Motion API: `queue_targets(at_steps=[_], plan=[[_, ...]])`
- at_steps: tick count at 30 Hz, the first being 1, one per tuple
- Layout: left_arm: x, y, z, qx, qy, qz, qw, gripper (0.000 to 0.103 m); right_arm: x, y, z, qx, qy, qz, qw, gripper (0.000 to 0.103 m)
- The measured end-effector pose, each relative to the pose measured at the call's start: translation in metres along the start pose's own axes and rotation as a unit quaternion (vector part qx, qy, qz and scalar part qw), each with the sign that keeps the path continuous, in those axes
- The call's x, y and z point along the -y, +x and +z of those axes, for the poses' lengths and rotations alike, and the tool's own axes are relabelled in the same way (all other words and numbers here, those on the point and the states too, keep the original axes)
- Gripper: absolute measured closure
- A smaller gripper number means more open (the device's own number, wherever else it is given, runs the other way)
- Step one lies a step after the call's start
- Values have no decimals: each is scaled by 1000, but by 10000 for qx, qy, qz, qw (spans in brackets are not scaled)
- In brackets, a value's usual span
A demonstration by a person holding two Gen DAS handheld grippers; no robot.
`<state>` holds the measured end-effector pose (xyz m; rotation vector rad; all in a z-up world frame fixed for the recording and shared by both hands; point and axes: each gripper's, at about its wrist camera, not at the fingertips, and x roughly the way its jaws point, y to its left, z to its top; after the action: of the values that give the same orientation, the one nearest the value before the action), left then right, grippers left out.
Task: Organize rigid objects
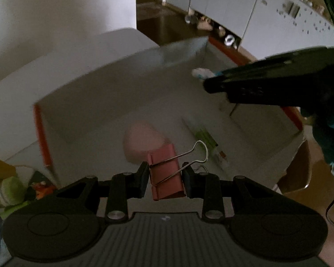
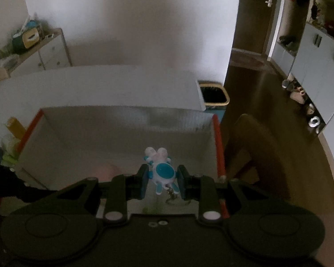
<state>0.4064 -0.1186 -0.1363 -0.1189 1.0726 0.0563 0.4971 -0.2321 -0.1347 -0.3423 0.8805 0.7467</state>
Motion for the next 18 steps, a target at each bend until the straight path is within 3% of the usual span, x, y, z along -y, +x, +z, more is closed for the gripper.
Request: queue_targets(at_steps=[18], plan=[[2, 56, 11, -1182, -81, 55, 9929, 72, -14, 38, -3, -892, -158, 183, 9957, 76]])
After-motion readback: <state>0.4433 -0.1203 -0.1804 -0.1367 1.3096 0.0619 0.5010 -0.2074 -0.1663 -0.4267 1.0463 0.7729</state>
